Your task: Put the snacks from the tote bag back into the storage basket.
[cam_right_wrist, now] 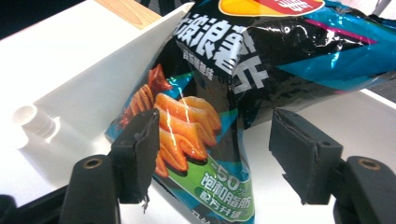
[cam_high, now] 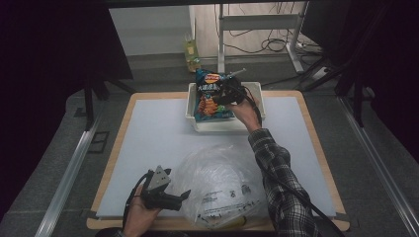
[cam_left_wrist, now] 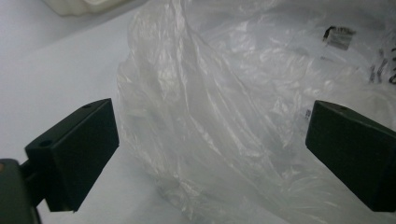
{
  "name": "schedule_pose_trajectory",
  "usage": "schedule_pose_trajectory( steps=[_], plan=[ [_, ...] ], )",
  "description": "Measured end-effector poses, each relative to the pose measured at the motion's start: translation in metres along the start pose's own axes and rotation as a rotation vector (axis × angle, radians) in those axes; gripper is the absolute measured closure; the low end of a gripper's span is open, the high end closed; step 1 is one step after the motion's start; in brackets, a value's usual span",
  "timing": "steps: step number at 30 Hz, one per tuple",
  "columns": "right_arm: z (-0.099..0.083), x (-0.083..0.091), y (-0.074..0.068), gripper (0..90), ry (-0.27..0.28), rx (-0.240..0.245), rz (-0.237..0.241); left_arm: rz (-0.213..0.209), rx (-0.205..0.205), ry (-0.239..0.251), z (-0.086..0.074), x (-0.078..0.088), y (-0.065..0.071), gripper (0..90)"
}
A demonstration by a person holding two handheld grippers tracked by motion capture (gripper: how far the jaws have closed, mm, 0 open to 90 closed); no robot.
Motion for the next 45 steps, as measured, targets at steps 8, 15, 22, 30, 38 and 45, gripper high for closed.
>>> schedule_pose_trajectory(
  steps=[8,15,22,30,38,45],
  plan=[
    [0.001,0.006,-0.005,29.6,0.006,-0.002,0.029,-0.004,0.039,0.033,0.003,0.004,-0.002,2.4],
    [0.003,0.012,-0.007,26.0,0.018,0.009,0.030,-0.008,0.042,0.047,0.005,0.006,-0.002,2.2],
    [0.005,0.020,-0.010,21.8,0.032,0.019,0.034,-0.008,0.035,0.049,0.005,0.007,-0.002,2.2],
    [0.005,0.028,-0.011,18.5,0.044,0.020,0.039,-0.009,0.035,0.058,0.005,0.007,-0.002,2.5],
    [0.005,0.035,-0.016,16.1,0.055,0.025,0.051,-0.003,0.032,0.057,0.005,0.007,-0.002,2.4],
    [0.005,0.040,-0.021,14.9,0.064,0.037,0.058,-0.004,0.032,0.056,0.004,0.006,-0.002,2.4]
  ],
)
Point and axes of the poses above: each handheld gripper's, and its own axes: x roughly backward along the jaws, z roughly out of its top, y roughly to its right, the point moved 6 cm from there along -x, roughly forward along the jaws, and after that the axes turned 2 degrees about y, right-handed, at the moved point
